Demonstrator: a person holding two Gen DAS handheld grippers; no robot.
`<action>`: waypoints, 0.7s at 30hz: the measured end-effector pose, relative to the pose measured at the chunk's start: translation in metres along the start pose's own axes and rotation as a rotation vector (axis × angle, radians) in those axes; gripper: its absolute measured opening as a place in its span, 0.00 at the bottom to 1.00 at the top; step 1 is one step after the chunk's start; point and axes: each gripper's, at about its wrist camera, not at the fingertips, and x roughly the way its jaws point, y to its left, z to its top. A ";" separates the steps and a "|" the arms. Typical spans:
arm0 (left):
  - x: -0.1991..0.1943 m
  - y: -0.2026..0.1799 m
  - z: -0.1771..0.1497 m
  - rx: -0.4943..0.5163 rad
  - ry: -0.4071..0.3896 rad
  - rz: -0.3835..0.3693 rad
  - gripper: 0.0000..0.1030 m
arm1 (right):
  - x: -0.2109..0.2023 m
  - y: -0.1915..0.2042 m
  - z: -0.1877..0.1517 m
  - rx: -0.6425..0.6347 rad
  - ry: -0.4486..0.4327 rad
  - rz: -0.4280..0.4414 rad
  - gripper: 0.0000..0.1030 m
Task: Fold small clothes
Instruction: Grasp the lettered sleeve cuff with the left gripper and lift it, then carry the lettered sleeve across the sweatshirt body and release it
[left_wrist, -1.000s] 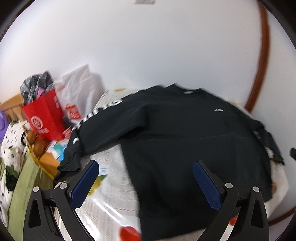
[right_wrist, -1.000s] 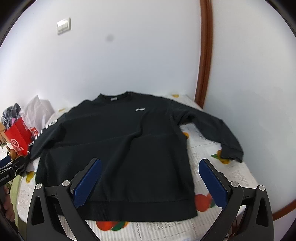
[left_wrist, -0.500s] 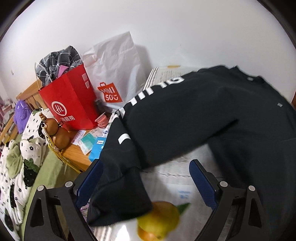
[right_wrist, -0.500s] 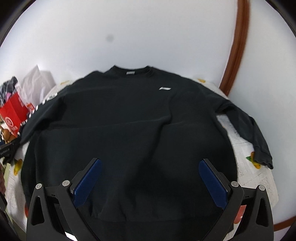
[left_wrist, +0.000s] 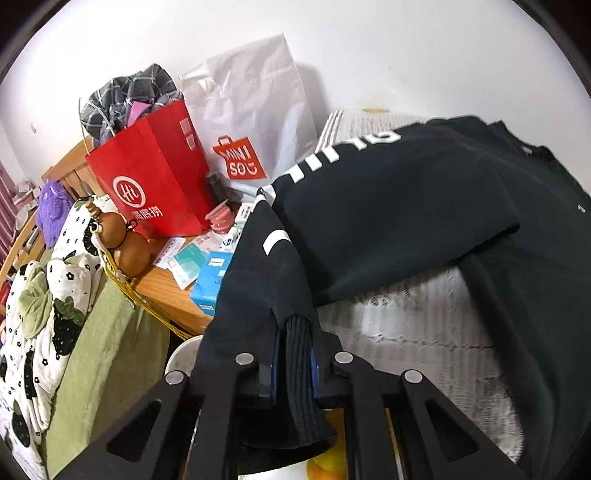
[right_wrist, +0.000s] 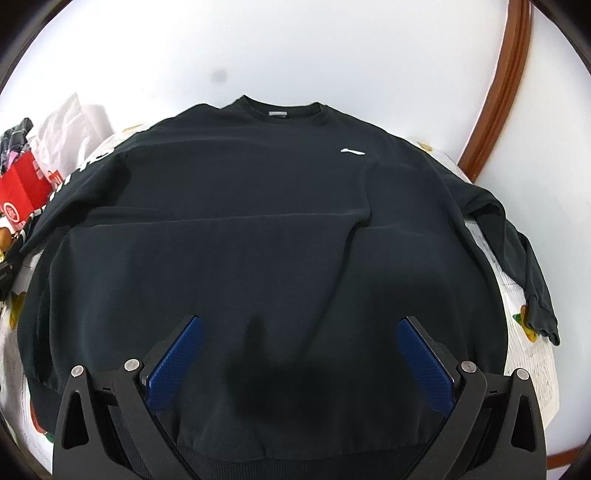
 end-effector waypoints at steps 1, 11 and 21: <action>-0.008 -0.001 0.002 -0.004 -0.012 -0.006 0.10 | -0.002 -0.002 0.000 -0.001 -0.005 0.003 1.00; -0.084 -0.042 0.037 -0.039 -0.112 -0.203 0.10 | -0.015 -0.056 0.015 0.011 -0.061 0.016 1.00; -0.121 -0.150 0.074 0.067 -0.173 -0.341 0.10 | -0.020 -0.155 0.030 0.094 -0.119 -0.030 1.00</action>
